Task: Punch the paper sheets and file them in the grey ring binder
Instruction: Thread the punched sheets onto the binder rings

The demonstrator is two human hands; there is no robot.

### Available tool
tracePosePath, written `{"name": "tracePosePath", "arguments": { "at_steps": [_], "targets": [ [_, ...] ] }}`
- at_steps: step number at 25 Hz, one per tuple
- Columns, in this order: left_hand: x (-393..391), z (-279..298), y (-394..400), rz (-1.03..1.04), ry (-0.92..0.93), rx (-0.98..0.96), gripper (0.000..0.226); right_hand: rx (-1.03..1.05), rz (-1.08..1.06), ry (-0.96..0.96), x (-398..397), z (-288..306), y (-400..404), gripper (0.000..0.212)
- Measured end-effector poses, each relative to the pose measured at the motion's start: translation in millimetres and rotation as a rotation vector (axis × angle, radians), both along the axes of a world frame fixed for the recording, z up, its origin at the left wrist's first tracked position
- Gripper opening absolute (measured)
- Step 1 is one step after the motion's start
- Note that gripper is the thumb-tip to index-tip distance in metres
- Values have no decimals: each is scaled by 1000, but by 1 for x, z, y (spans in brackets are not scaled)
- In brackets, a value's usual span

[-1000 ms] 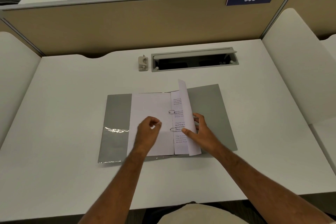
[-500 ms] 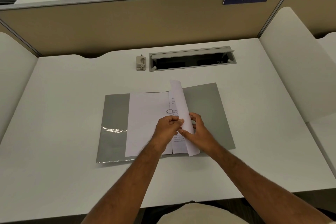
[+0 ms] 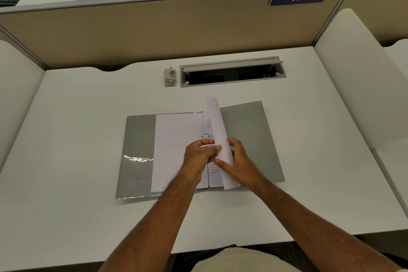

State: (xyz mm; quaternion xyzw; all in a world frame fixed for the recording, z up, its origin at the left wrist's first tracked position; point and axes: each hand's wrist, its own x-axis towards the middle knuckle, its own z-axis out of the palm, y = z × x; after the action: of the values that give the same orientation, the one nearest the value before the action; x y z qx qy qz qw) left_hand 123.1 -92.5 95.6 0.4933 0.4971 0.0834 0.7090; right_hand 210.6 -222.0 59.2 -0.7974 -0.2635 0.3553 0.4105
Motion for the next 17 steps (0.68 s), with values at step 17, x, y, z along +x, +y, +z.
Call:
{"name": "tracePosePath", "arguments": {
  "at_steps": [17],
  "targets": [
    [-11, 15, 30, -107, 83, 361, 23, 18, -39, 33, 10, -9, -7, 80]
  ]
}}
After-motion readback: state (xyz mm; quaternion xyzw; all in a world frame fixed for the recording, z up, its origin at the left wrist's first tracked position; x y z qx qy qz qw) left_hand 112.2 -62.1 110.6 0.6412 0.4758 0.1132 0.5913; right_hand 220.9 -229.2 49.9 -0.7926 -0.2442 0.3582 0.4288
